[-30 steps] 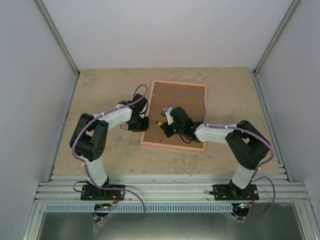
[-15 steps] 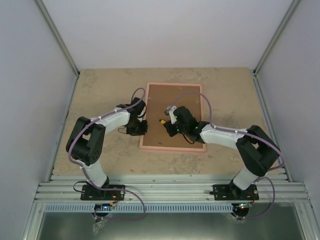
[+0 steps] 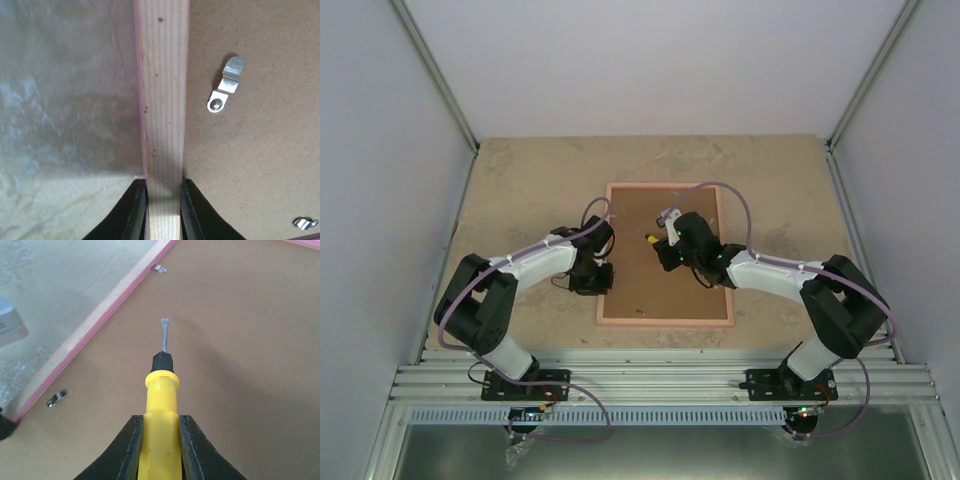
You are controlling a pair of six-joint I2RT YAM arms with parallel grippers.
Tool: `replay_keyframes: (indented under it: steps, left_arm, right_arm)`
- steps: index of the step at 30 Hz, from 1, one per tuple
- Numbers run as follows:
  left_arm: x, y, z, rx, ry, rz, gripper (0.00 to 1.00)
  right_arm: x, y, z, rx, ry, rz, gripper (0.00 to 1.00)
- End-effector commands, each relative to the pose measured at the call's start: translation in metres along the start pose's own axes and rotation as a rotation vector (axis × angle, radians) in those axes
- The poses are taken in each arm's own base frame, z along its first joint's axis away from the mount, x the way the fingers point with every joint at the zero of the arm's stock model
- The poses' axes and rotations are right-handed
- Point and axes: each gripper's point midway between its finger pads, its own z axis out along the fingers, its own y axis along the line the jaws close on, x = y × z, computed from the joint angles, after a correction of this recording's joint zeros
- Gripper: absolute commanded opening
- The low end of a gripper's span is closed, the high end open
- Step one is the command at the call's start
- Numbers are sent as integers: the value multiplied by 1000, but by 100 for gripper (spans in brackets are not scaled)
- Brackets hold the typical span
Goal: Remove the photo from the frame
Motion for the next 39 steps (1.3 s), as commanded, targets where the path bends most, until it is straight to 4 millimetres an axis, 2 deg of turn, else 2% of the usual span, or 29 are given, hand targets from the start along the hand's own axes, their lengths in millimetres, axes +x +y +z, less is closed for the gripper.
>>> replay_keyframes:
  steps: [1,6,12,19,23,27,31,39]
  left_arm:
    - [18,-10,-13,61,19,3,22]
    - [-4,-8,-29,18,-68,9,38]
    - [-54,-5,-45,17,-176,-25,56]
    - [-117,1,-41,0,-234,-36,60]
    - [-146,3,-31,0,-224,-33,59]
    - [-163,1,-20,-15,-210,-12,56]
    - [-167,2,-8,-26,-185,-8,49]
    - [-162,5,0,-29,-165,6,25]
  right_arm:
    - [-12,-3,-6,12,-54,-1,0]
    - [-12,-5,-6,11,-57,6,0]
    - [-11,-9,-7,15,-62,12,0]
    - [-12,-12,-5,5,-71,25,0]
    - [-12,-14,-3,10,-71,24,0]
    - [-13,-11,-1,-20,-69,27,0]
    - [-14,-10,4,-31,-68,26,0]
    - [-20,-2,16,-76,-69,17,0]
